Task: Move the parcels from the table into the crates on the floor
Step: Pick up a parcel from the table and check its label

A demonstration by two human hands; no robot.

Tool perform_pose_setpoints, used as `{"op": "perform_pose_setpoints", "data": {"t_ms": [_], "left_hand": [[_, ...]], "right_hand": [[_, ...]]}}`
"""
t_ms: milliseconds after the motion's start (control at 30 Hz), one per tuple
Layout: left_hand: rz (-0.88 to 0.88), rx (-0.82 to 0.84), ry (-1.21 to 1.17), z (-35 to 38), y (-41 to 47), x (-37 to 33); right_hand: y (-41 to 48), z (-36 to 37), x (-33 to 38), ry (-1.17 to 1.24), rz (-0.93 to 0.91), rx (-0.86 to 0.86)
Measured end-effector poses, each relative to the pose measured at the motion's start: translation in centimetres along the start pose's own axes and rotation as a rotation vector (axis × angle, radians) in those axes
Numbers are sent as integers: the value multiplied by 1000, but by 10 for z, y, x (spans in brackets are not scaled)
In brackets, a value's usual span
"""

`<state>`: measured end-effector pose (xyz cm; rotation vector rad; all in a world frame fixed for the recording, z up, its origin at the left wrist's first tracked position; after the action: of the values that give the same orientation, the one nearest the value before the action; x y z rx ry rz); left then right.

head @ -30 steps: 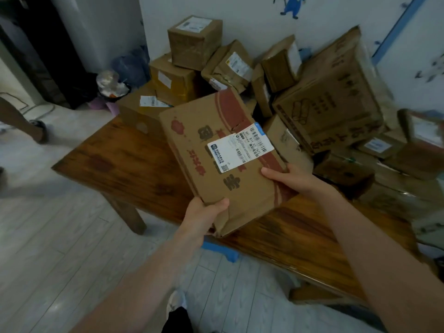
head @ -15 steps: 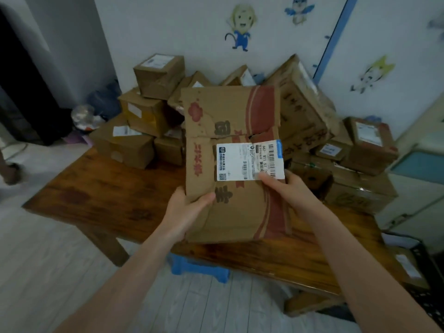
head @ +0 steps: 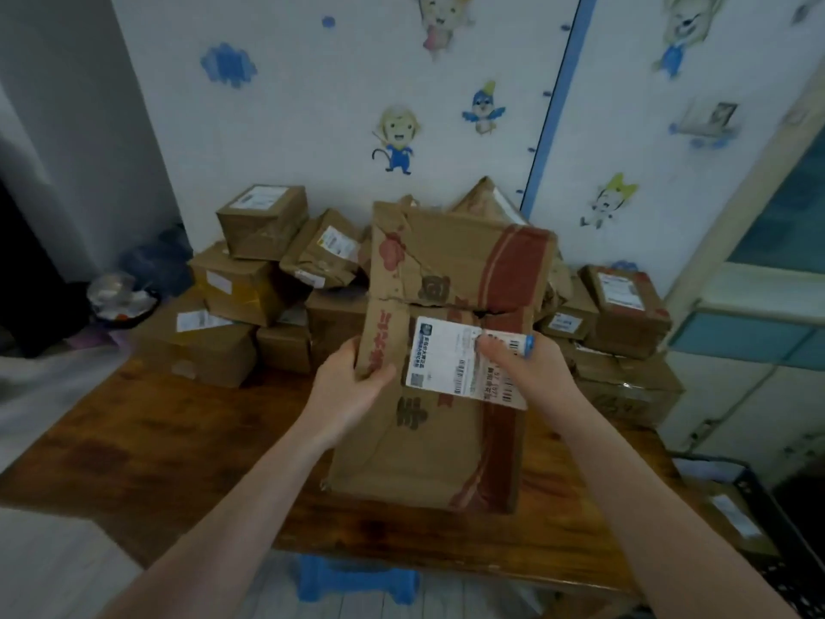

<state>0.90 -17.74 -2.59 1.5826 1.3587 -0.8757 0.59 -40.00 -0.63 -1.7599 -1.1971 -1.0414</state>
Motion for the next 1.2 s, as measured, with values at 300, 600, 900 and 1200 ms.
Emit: {"op": "perform_pose_setpoints", "data": {"t_ms": [300,600,900,1200], "left_hand": [[94,-81,34,-9,27,-28],[148,-52,-35,-14,38,-51],[218,12,-23,-9,33,-62],[383,-137,7,-23,37,-81]], "right_hand": [[-9,-5,11,-3,-55,-74],[-15,-15,14,-96,-89,-116],[-24,-39,49,-60,-242,-272],[-28,-43,51,329,131,70]]}}
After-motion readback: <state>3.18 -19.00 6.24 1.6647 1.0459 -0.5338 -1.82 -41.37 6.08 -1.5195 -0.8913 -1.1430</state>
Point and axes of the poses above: each hand's wrist, its own y-axis towards the middle knuckle, its own z-axis out of the palm, x = y × z, the point moved 4 cm from there along y, towards the middle knuckle, and after that the axes turned 8 degrees about z, right-handed, at the moved point
